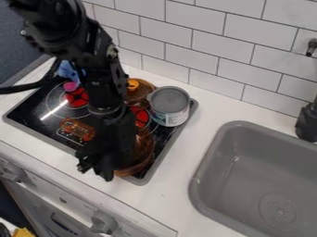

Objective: Move the orange pot in the left lower side of the stove

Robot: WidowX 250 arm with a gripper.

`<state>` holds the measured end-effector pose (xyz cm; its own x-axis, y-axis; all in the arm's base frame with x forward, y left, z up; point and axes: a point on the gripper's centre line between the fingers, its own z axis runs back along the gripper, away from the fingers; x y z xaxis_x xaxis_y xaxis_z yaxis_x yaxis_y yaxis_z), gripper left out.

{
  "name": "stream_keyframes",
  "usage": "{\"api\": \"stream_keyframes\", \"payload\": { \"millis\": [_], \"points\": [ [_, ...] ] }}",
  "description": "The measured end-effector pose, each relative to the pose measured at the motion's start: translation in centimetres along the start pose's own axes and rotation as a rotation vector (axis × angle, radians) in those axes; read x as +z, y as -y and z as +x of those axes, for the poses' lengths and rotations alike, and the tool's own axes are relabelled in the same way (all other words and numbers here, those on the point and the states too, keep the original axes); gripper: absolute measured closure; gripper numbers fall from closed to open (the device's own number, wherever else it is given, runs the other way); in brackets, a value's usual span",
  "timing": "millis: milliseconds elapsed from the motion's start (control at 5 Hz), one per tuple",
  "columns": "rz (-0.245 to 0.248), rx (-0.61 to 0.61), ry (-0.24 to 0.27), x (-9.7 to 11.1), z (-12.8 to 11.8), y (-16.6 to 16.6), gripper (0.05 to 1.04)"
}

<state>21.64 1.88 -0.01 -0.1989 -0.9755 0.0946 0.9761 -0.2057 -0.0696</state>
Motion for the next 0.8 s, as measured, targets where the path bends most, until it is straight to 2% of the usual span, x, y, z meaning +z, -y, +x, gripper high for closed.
{"api": "stream_keyframes", "payload": {
  "millis": [200,400,800],
  "points": [
    [0.009,0.005,-0.013,0.1,-0.1,0.0,0.906],
    [0.024,-0.007,-0.018,0.3,0.0,0.3,0.979],
    [0.098,-0.015,-0.019,1.8,0.1,1.0,1.000]
  ]
}}
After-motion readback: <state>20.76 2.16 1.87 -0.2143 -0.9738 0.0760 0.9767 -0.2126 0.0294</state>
